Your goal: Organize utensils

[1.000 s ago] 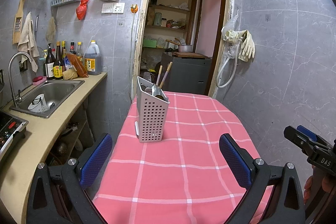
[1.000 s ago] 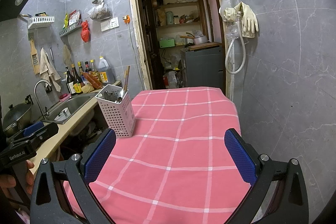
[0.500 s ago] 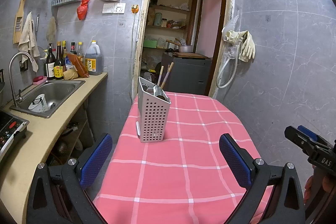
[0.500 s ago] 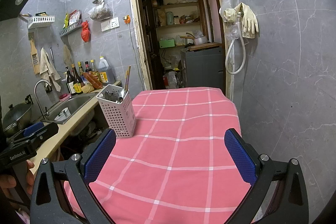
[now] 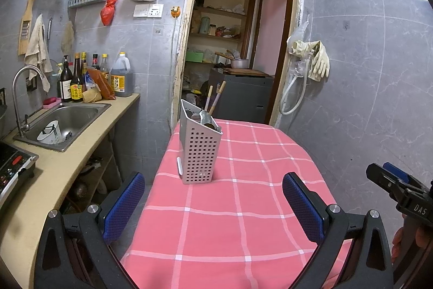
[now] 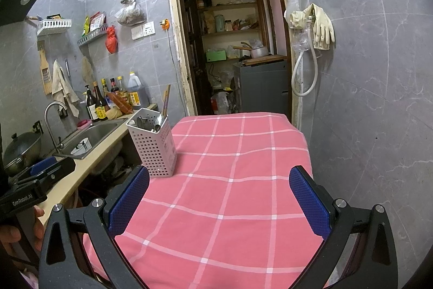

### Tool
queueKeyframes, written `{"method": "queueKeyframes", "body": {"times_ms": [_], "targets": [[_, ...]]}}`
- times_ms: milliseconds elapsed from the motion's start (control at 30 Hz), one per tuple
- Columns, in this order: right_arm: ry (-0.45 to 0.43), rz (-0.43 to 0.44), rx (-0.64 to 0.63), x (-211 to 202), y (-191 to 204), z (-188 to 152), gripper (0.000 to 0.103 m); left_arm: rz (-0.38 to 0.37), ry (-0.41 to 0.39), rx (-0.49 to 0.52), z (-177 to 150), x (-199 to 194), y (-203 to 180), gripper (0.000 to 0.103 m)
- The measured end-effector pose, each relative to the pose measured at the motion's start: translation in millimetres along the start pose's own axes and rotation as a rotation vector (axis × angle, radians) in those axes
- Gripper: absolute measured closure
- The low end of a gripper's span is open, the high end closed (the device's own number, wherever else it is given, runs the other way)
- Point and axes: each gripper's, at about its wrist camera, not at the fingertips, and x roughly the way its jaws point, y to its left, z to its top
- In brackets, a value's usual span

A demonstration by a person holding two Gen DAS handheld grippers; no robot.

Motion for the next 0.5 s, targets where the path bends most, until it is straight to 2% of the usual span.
{"method": "queueKeyframes", "body": {"times_ms": [233, 333, 500], "targets": [[0.002, 0.001, -0.002, 0.0, -1.5, 1.2, 0.002, 0.008, 0.0, 0.0, -0.8, 0.6, -0.4, 0.001], [0.001, 0.0, -0.002, -0.2, -1.4, 1.4, 0.002, 0.004, 0.023, -0.001, -2.4, 3.1, -0.4, 0.001], [0.006, -0.001, -0.005, 1.3, -0.8, 0.0, 0.002, 0.06, 0.037, 0.019, -3.0, 5.6, -4.2, 0.001]]}}
